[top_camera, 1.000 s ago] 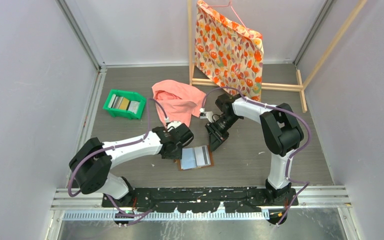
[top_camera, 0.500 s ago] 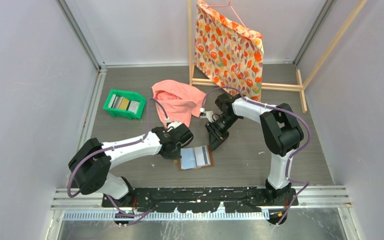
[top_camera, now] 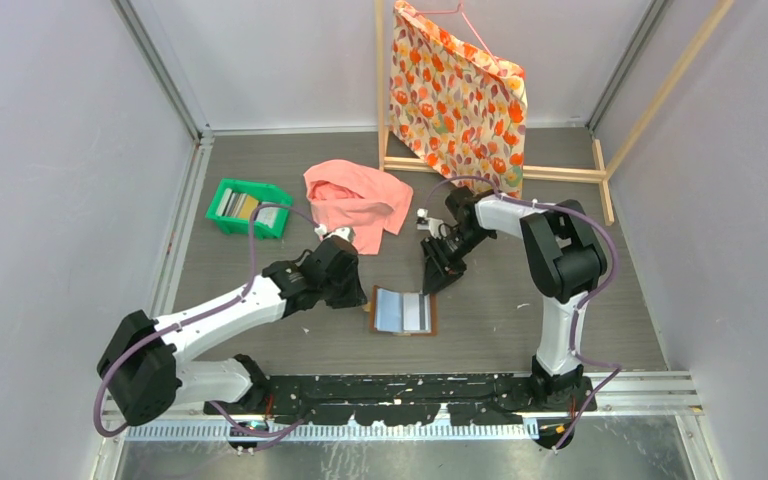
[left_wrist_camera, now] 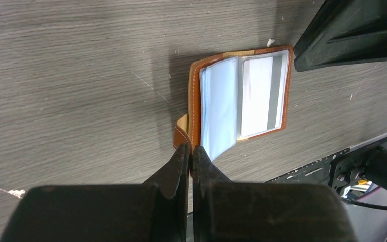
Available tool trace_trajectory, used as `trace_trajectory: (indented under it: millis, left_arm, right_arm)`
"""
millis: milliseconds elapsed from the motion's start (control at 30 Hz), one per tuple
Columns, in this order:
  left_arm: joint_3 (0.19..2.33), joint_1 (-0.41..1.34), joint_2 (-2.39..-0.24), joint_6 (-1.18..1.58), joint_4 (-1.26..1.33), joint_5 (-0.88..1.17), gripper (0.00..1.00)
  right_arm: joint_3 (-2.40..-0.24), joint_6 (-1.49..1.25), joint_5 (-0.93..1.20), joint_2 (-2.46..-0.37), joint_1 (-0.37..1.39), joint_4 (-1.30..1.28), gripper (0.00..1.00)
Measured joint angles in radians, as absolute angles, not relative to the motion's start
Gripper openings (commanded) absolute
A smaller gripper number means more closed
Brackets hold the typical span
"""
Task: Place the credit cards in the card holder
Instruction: Close the card holder at the center of the board.
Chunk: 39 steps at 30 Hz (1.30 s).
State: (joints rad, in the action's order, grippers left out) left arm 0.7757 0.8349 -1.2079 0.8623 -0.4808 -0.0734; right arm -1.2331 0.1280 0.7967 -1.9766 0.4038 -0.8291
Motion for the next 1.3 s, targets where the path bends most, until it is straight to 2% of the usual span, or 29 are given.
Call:
trace_trajectory:
  millis: [133,300,533,767,1067,1300]
  left_arm:
    - [0.762,0.796,-1.208,0.818,-0.46,-0.02,0.0]
    - [0.802,0.768,-1.213,0.616,-0.461,0.055,0.0]
    - [1.107,0.764,-1.381,0.276,-0.544,0.133,0.0]
    - [1.289,0.764,-1.546,0.044,-0.637,0.255,0.0]
    - [1.268,0.767,-1.638,0.166,-0.572,0.473,0.01]
    - [1.138,0.833,-1.651,0.378,-0.402,0.522,0.01]
  right_arm:
    - [-1.23,0.137,0.821,-1.979,0.392,-0.828,0.41]
    - [-1.23,0.206,0.836,-1.95,0.392,-0.835,0.45]
    - [-1.167,0.327,0.881,-1.822,0.377,-0.786,0.55]
    - [-1.098,0.43,0.986,-1.748,0.326,-0.741,0.58]
    - [-1.115,0.445,1.039,-1.743,0.176,-0.766,0.55]
    - [-1.154,0.4,1.063,-1.822,0.173,-0.793,0.52]
